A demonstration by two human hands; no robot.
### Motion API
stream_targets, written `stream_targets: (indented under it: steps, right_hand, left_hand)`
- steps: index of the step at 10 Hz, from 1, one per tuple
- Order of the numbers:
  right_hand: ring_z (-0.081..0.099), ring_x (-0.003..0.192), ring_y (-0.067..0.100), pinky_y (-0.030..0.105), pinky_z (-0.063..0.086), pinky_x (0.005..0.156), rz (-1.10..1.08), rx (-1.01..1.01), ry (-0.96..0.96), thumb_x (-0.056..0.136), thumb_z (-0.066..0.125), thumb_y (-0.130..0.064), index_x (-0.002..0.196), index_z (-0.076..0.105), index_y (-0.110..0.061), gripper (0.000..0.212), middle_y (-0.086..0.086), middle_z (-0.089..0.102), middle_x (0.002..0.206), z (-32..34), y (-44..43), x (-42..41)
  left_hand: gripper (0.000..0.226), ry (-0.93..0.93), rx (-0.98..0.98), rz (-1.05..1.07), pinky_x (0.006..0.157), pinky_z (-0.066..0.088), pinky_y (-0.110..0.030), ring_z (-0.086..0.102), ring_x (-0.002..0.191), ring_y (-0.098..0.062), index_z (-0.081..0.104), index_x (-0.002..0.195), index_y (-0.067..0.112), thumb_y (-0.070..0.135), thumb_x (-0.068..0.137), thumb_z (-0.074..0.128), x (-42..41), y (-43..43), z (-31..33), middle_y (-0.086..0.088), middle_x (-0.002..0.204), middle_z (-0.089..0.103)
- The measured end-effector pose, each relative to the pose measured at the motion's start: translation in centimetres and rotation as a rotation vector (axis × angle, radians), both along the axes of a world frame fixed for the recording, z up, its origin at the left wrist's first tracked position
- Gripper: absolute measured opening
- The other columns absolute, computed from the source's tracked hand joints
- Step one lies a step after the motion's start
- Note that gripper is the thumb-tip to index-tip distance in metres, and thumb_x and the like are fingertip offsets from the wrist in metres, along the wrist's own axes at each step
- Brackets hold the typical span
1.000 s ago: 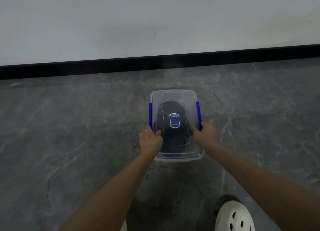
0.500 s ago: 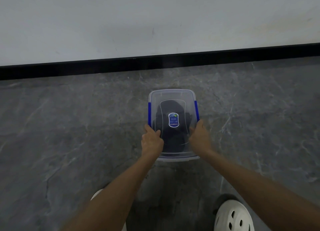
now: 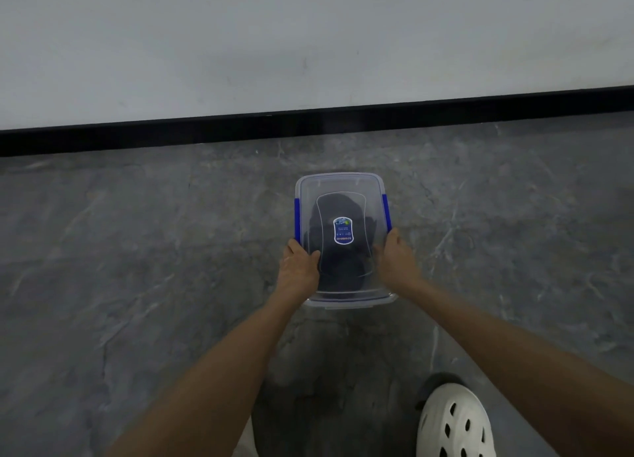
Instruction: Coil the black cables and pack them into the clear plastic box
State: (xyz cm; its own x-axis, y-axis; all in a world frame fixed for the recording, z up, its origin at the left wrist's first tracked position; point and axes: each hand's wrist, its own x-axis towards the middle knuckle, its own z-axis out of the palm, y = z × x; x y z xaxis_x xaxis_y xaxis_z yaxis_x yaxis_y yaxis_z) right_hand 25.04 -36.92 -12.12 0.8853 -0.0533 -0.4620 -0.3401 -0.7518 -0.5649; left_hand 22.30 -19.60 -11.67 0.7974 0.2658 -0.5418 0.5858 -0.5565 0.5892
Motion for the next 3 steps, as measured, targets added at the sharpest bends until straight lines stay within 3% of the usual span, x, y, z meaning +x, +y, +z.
stream_targets:
  steps: [1, 3]
  right_hand:
    - [0.049, 0.116, 0.036, 0.046, 0.044, 0.097, 0.164, -0.164, 0.002, 0.103, 0.033, -0.029, 0.126, 0.045, 0.000, 0.038, 0.022, 0.049, 0.131, 2.9, -0.8, 0.6]
    - [0.048, 0.107, 0.034, 0.043, 0.042, 0.089, 0.377, -0.266, -0.254, 0.099, 0.036, -0.029, 0.113, 0.048, -0.005, 0.031, 0.019, 0.051, 0.118, 11.6, 0.7, 0.6]
  left_hand:
    - [0.048, -0.054, 0.213, -0.216, 0.105, 0.041, -0.048, 0.043, 0.126, -0.032, 0.034, 0.139, 0.005, 0.030, 0.100, 0.047, -0.4, 1.7, 2.2, -0.016, 0.139, 0.042]
    - [0.027, -0.366, 0.530, -0.468, 0.093, 0.046, -0.038, 0.049, 0.108, -0.026, 0.044, 0.123, 0.009, 0.022, 0.099, 0.042, -0.9, 2.7, 9.5, -0.010, 0.120, 0.050]
